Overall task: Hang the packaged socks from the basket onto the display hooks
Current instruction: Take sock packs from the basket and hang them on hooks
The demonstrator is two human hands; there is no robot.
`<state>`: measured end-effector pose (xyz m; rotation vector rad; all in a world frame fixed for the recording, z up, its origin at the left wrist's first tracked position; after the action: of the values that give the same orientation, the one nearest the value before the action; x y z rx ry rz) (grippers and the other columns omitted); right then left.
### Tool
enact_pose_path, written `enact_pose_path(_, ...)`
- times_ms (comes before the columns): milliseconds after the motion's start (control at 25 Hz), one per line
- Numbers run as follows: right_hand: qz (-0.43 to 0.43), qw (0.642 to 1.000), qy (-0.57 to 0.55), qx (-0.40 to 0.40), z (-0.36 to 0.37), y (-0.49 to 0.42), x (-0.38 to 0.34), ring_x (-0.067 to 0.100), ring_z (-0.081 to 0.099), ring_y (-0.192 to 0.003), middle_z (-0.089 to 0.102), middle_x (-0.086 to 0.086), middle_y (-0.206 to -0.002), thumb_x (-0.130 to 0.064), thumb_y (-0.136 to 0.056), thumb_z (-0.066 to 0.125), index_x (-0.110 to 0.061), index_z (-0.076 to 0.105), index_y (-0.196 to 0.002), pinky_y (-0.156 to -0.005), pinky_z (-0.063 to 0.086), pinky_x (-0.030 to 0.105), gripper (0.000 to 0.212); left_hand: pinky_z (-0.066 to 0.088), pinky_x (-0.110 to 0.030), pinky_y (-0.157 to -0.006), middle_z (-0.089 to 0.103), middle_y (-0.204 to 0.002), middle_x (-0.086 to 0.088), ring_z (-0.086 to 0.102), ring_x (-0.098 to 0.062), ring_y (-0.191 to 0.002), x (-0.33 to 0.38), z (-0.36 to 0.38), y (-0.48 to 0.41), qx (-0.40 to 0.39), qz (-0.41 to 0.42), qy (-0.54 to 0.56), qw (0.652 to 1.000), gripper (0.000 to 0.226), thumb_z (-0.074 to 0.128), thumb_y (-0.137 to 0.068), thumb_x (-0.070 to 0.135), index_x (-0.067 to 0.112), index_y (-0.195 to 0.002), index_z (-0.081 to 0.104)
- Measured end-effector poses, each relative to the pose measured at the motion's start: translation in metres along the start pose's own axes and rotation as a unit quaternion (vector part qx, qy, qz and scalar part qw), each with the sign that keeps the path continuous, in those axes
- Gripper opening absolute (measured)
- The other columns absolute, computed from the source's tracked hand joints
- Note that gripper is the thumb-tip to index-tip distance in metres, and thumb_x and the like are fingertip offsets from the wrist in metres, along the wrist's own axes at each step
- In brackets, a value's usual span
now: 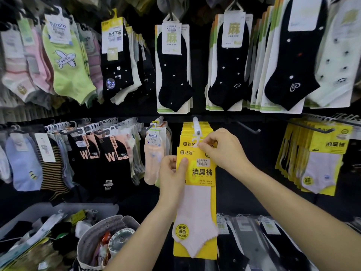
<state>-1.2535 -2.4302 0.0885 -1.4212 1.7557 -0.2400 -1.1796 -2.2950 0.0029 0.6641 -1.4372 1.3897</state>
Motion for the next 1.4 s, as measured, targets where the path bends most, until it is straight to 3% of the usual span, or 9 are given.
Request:
enact_pose_path(160, -0.011, 0.996, -0.074, 0.054, -0.014, 0.008, -0.002, 0.004, 0.048, -0.074, 0.053, -0.008, -0.083, -0.034, -0.084, 0.064, -0.025, 0.057, -0.087, -0.068, 0.041, 0.024, 0.011, 0.053, -0.019, -0.058, 0.067, -0.085, 0.001, 0.065, -0.005, -0.074, 0.018, 0.010, 0.007, -0.042, 0.064, 0.004, 0.997, 0.008, 0.060, -0.090, 0.015, 0.012, -0.095, 0.054)
enact_pose_path(280, -0.006, 0.991, -0.122, 0.055, -0.025, 0.010, -0.002, 0.002, 0.051, -0.067, 0.058, -0.011, -0.077, -0.032, -0.084, 0.063, -0.027, 0.059, -0.089, -0.063, 0.044, 0.019, 0.009, 0.053, -0.020, -0.056, 0.070, -0.080, 0.004, 0.067, -0.005, -0.071, 0.023, 0.015, 0.012, -0.055, 0.075, 0.035, 0.995, 0.008, 0.061, -0.089, 0.015, 0.017, -0.093, 0.054)
enact_pose_path(440, 0.013, 0.983, -0.181, 0.034, -0.029, -0.005, -0.005, 0.010, 0.062, -0.078, 0.067, -0.005, -0.080, -0.023, -0.087, 0.062, -0.026, 0.063, -0.089, -0.069, 0.050, 0.024, 0.003, 0.053, -0.021, -0.056, 0.067, -0.084, 0.001, 0.065, -0.008, -0.072, 0.036, 0.017, 0.005, -0.032, 0.077, 0.038, 0.996, 0.010, 0.062, -0.088, 0.016, 0.023, -0.088, 0.054)
enact_pose_path(760, 0.027, 0.989, -0.145, -0.015, -0.007, -0.020, -0.009, 0.008, 0.058, -0.082, 0.063, -0.011, -0.081, -0.020, -0.088, 0.061, -0.024, 0.068, -0.083, -0.074, 0.047, 0.025, 0.010, 0.046, -0.013, -0.053, 0.052, -0.072, 0.008, 0.053, 0.000, -0.061, 0.014, 0.000, -0.002, 0.029, 0.031, 0.003, 0.999, 0.010, 0.063, -0.088, 0.021, 0.022, -0.084, 0.054)
enact_pose_path(880, 0.014, 0.993, -0.119, 0.011, -0.010, -0.013, -0.002, 0.006, 0.050, -0.081, 0.057, -0.010, -0.091, -0.024, -0.088, 0.060, -0.028, 0.067, -0.097, -0.072, 0.041, 0.025, 0.012, 0.041, -0.010, -0.057, 0.051, -0.081, 0.005, 0.050, -0.004, -0.069, 0.004, -0.004, -0.003, 0.049, 0.032, -0.064, 0.996, 0.016, 0.065, -0.086, 0.024, 0.024, -0.085, 0.049)
enact_pose_path(1040, 0.058, 0.991, -0.111, 0.050, -0.005, 0.015, 0.030, 0.010, 0.047, -0.107, 0.048, -0.006, -0.115, -0.027, -0.084, 0.066, -0.021, 0.048, -0.130, -0.085, 0.037, 0.025, 0.050, 0.042, -0.020, -0.080, 0.050, -0.112, -0.005, 0.052, -0.017, -0.103, 0.001, -0.008, -0.006, 0.056, 0.056, -0.127, 0.989, 0.027, 0.065, -0.086, 0.023, 0.017, -0.106, 0.049)
enact_pose_path(1160, 0.069, 0.982, -0.177, -0.014, 0.020, 0.030, 0.039, 0.008, 0.051, -0.117, 0.052, -0.007, -0.130, -0.028, -0.088, 0.061, -0.024, 0.039, -0.138, -0.095, 0.044, 0.031, 0.054, 0.041, -0.030, -0.101, 0.048, -0.133, -0.001, 0.048, -0.011, -0.121, 0.016, 0.016, -0.020, -0.032, 0.075, -0.109, 0.991, 0.051, 0.056, -0.092, 0.021, 0.014, -0.138, 0.036)
enact_pose_path(1320, 0.034, 0.958, -0.278, -0.064, 0.041, 0.037, 0.030, -0.005, 0.057, -0.107, 0.059, -0.016, -0.121, -0.017, -0.093, 0.053, -0.029, 0.028, -0.143, -0.090, 0.049, 0.023, 0.058, 0.044, -0.005, -0.085, 0.047, -0.116, 0.027, 0.051, 0.023, -0.098, 0.014, 0.038, -0.021, -0.108, 0.067, -0.067, 0.990, 0.062, 0.047, -0.096, 0.010, 0.016, -0.148, 0.015)
enact_pose_path(1400, 0.041, 0.949, -0.305, -0.074, 0.047, 0.038, 0.037, -0.001, 0.055, -0.114, 0.056, -0.012, -0.128, -0.015, -0.093, 0.054, -0.025, 0.015, -0.148, -0.097, 0.047, 0.026, 0.068, 0.046, -0.006, -0.085, 0.047, -0.116, 0.028, 0.051, 0.023, -0.099, 0.006, 0.037, -0.020, -0.117, 0.068, -0.045, 0.990, 0.062, 0.046, -0.096, 0.010, 0.017, -0.149, 0.014)
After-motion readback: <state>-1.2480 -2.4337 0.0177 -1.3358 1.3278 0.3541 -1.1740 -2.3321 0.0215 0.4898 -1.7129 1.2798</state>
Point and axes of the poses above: each hand's wrist, its own y-axis away from the middle knuckle, its own z-axis out of the palm, x = y × z, the point moved 8 cm from there along -y, towards the middle knuckle
